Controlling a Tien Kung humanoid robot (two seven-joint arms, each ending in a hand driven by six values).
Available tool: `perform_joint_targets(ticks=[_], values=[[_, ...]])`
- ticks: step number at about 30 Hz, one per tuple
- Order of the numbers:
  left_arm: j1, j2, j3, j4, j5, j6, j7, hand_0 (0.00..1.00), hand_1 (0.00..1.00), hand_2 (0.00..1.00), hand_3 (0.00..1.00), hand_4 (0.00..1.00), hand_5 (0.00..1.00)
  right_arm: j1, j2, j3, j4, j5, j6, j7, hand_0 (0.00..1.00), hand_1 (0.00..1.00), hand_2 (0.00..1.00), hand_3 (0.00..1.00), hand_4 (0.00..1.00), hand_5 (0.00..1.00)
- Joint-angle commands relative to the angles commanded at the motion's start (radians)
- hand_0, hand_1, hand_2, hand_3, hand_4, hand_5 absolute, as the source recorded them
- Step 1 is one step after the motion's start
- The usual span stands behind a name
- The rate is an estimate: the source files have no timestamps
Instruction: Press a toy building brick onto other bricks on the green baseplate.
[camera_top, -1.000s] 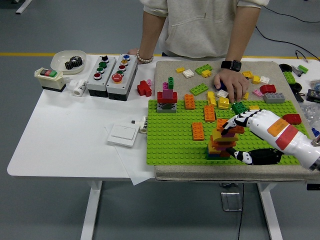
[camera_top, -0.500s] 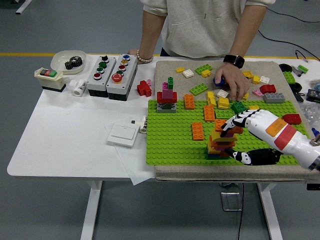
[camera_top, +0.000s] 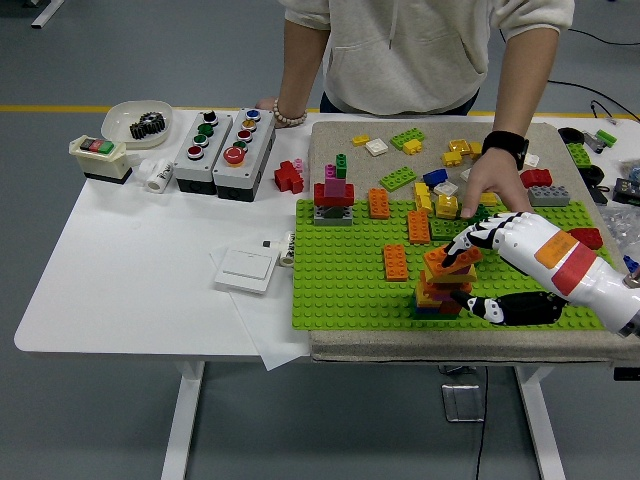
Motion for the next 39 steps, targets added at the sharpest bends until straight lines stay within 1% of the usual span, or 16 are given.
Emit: perform_joint_targets(ticks=[18,25,29,31,32,33,35,36,37,38,39], values=[[0.000,-0.001,0.005,0.000,-0.005,0.004,-0.003,0.806,0.769,0.736,0.584,0.637,0.647,-0.004,0.003,-0.009,0.000,-0.002,0.005,0.000,0.625,0.616,0.638,0.566,0.707,0.370],[-0.001,-0.001,0.006,0.001,-0.007,0.004,-0.004,0.807,0.769,0.737,0.584,0.638,0.646,-0.015,0.010,0.019,0.000,-0.002,-0.004,0.002,0.622,0.616,0.637,0.566,0.707,0.368],[0.001,-0.002,0.006,0.002,-0.010,0.006,-0.006,0.808,0.769,0.737,0.584,0.639,0.646,-0.031,0.024,0.072,0.000,-0.001,-0.039,0.008,0.626,0.620,0.637,0.568,0.708,0.368],[0.003,-0.002,0.005,0.002,-0.008,0.005,-0.005,0.808,0.769,0.737,0.584,0.639,0.646,-0.042,0.036,0.112,0.000,0.011,-0.069,0.013,0.626,0.620,0.637,0.568,0.708,0.368],[0.006,-0.002,0.004,0.003,-0.008,0.004,-0.005,0.808,0.769,0.737,0.584,0.639,0.646,-0.053,0.050,0.145,0.000,0.029,-0.092,0.018,0.626,0.620,0.637,0.568,0.708,0.368],[0.007,-0.002,0.004,0.003,-0.008,0.004,-0.004,0.805,0.769,0.737,0.584,0.639,0.646,-0.057,0.056,0.165,0.000,0.038,-0.104,0.020,0.682,0.664,0.691,0.603,0.729,0.379],[0.011,-0.001,0.007,0.004,-0.011,0.002,-0.005,0.805,0.769,0.737,0.584,0.639,0.646,-0.072,0.083,0.217,0.000,0.083,-0.137,0.031,0.682,0.664,0.691,0.603,0.729,0.379],[0.013,-0.001,0.007,0.004,-0.011,0.000,-0.005,0.805,0.769,0.737,0.584,0.639,0.646,-0.080,0.105,0.254,0.000,0.126,-0.160,0.036,0.682,0.664,0.691,0.603,0.729,0.379],[0.013,-0.001,0.006,0.005,-0.010,-0.001,-0.005,0.805,0.769,0.737,0.584,0.639,0.646,-0.083,0.114,0.271,0.000,0.149,-0.170,0.037,0.682,0.664,0.691,0.603,0.729,0.379],[0.015,-0.001,0.006,0.006,-0.010,-0.002,-0.006,0.805,0.769,0.737,0.584,0.639,0.646,-0.090,0.132,0.299,0.000,0.194,-0.192,0.040,0.682,0.664,0.691,0.603,0.729,0.379],[0.015,-0.001,0.008,0.006,-0.012,-0.003,-0.006,0.809,0.769,0.736,0.584,0.639,0.646,-0.097,0.147,0.321,0.000,0.235,-0.208,0.042,0.708,0.683,0.719,0.645,0.741,0.384]])
